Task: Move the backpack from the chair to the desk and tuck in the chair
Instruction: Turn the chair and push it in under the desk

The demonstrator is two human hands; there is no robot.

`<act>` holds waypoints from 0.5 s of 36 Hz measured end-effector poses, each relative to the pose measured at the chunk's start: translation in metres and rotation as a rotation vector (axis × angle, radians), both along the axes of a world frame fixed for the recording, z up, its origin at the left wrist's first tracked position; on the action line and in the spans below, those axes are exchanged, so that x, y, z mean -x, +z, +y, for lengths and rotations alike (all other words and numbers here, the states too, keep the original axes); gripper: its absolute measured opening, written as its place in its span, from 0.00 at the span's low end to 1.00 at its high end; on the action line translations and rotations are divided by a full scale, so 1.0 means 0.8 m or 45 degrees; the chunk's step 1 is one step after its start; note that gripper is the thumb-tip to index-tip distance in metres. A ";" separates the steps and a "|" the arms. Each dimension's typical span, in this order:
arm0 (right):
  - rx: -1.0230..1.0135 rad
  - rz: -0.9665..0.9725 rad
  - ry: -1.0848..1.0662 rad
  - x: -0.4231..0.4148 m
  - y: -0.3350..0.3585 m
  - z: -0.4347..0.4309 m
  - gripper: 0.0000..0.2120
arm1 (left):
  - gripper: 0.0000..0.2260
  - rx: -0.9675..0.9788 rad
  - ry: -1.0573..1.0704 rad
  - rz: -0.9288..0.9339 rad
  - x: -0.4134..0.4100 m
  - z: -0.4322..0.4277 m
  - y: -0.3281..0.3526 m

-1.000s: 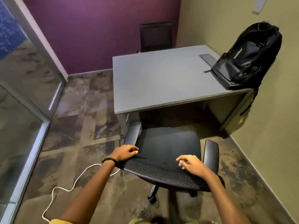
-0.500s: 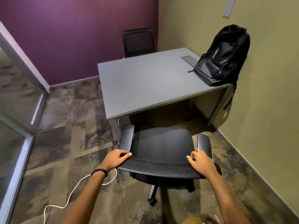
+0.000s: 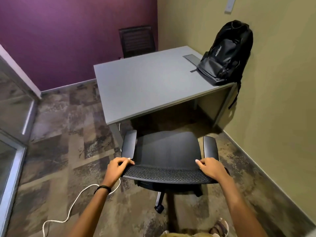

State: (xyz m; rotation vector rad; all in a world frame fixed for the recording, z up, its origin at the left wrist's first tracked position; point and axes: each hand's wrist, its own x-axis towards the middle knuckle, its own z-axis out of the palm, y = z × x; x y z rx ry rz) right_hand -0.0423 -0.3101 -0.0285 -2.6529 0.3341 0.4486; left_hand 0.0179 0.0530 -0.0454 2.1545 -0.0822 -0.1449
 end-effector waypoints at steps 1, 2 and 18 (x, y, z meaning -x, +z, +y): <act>0.002 -0.005 -0.001 0.001 0.000 0.000 0.25 | 0.15 -0.020 -0.002 -0.011 -0.002 0.000 -0.002; 0.001 -0.007 -0.006 0.002 0.000 -0.001 0.25 | 0.16 -0.033 -0.005 -0.014 -0.003 0.000 -0.004; 0.103 -0.240 -0.078 -0.001 0.000 -0.004 0.13 | 0.17 -0.013 0.000 -0.104 -0.036 -0.011 -0.005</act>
